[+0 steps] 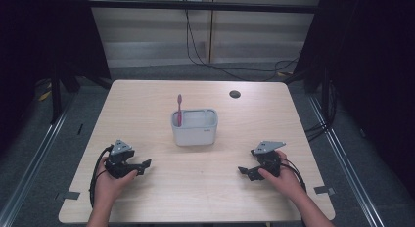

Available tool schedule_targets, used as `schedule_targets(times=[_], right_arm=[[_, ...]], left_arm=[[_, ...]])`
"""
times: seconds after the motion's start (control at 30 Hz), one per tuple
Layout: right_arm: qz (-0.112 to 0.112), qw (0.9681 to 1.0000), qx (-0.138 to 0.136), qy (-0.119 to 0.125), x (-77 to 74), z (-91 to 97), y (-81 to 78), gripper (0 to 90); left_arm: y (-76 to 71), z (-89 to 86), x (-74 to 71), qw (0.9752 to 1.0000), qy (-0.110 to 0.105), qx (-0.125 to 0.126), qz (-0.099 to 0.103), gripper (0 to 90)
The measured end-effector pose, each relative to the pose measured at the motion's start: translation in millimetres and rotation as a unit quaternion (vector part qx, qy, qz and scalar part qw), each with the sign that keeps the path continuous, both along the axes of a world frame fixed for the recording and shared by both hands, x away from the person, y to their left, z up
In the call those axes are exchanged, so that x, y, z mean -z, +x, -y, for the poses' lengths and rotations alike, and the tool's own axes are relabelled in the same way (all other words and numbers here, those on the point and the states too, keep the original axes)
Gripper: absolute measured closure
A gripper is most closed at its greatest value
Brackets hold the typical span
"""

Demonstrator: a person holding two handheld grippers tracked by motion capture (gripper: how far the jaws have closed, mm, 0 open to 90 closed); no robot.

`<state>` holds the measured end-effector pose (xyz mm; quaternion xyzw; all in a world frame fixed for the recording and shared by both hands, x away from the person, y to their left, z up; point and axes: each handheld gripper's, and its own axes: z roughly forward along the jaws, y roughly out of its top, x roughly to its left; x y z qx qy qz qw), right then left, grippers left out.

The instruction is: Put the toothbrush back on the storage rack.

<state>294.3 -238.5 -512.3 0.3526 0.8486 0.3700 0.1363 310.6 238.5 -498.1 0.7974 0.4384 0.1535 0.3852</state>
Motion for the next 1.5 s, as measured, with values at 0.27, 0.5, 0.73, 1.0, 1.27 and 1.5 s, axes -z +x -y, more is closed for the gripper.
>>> schedule_targets(times=[0.27, 0.5, 0.73, 1.0, 1.27, 1.5], right_arm=[[0.0, 1.0, 0.0, 0.0, 0.0, 0.0, 0.0, 13.3], [0.0, 1.0, 0.0, 0.0, 0.0, 0.0, 0.0, 13.3], [0.0, 1.0, 0.0, 0.0, 0.0, 0.0, 0.0, 13.3], [0.0, 1.0, 0.0, 0.0, 0.0, 0.0, 0.0, 13.3], [0.0, 1.0, 0.0, 0.0, 0.0, 0.0, 0.0, 13.3], [0.0, 1.0, 0.0, 0.0, 0.0, 0.0, 0.0, 13.3]], left_arm=[[0.2, 1.2, 2.7, 0.9999, 0.012, 0.007, 0.002, 20.8], [0.4, 1.6, 5.0, 0.9998, 0.017, 0.012, -0.001, 20.7], [1.0, 0.8, 8.3, 0.9996, 0.022, 0.015, 0.001, 20.5], [1.3, 1.5, 9.6, 0.9992, 0.033, 0.021, 0.006, 19.6], [1.7, 1.6, 11.0, 0.9991, 0.034, 0.023, 0.009, 18.8], [1.7, 2.0, 11.0, 0.9988, 0.041, 0.025, 0.012, 18.0]])
